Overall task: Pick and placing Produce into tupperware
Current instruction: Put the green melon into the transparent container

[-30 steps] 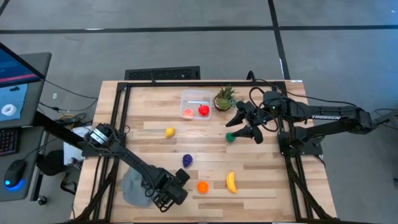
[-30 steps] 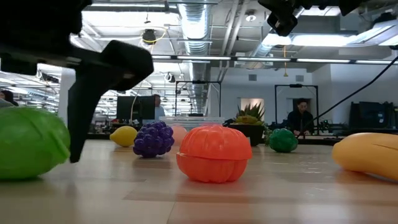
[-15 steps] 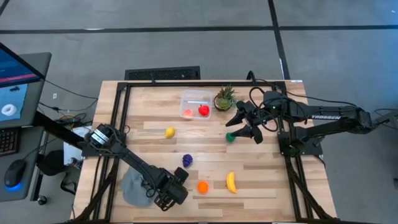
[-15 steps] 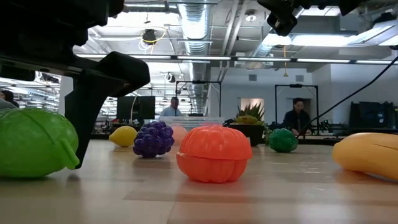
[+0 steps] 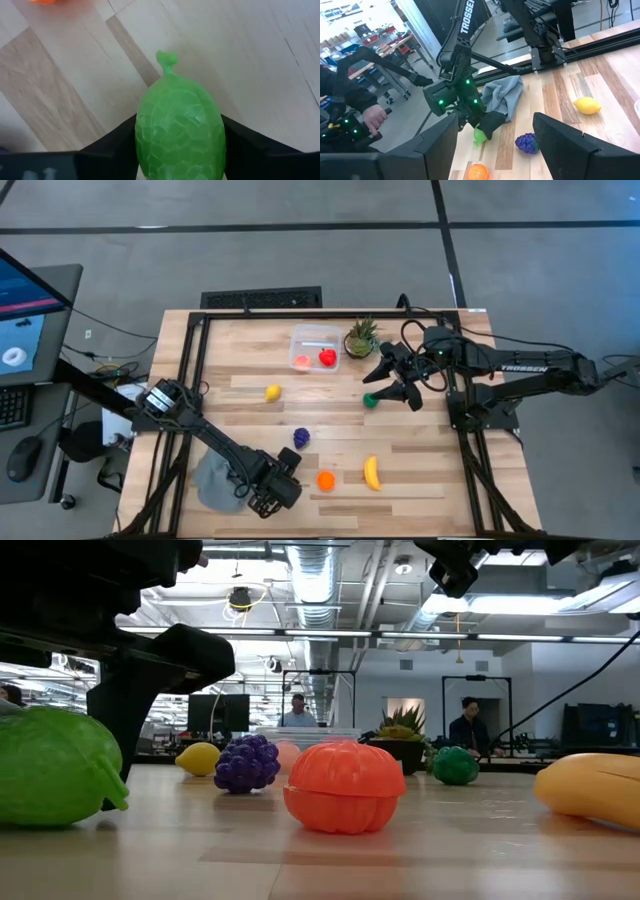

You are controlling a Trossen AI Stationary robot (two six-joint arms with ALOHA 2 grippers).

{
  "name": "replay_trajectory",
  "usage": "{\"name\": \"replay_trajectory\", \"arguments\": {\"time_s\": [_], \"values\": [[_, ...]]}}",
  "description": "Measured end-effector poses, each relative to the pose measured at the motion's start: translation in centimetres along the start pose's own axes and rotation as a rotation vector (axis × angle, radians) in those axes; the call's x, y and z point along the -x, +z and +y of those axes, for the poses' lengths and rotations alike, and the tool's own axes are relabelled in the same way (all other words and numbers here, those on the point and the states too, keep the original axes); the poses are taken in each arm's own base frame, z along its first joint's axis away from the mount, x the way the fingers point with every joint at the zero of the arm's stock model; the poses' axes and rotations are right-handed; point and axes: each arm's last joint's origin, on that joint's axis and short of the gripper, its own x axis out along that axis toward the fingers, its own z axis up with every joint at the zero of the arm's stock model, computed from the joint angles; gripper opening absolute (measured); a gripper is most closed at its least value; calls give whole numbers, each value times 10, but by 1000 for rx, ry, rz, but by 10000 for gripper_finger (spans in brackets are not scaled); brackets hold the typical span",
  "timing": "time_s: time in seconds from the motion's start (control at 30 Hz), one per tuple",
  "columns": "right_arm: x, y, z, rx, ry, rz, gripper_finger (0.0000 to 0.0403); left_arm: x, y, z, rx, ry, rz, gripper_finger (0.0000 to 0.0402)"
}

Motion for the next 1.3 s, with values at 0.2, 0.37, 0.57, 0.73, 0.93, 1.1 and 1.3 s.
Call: {"name": "replay_trajectory", "arguments": {"time_s": [0.2,0.37,0.57,0.73,0.93,1.1,1.3], "values": [[0,0,0,-1,-1,2,281,0,0,0,2,0,-1,220],[0,-1,0,-4,-2,7,281,6,3,1,7,21,17,212],[0,-1,0,-4,-2,6,281,15,10,10,35,50,1,202],[0,-1,0,-9,-2,7,281,24,15,21,73,89,13,214],[0,-1,0,-21,-1,8,281,35,23,35,108,108,-2,208],[-2,-2,4,-18,17,18,281,43,28,47,143,122,-11,213],[-3,-5,5,-30,21,45,281,52,34,58,150,124,-38,214]]}}
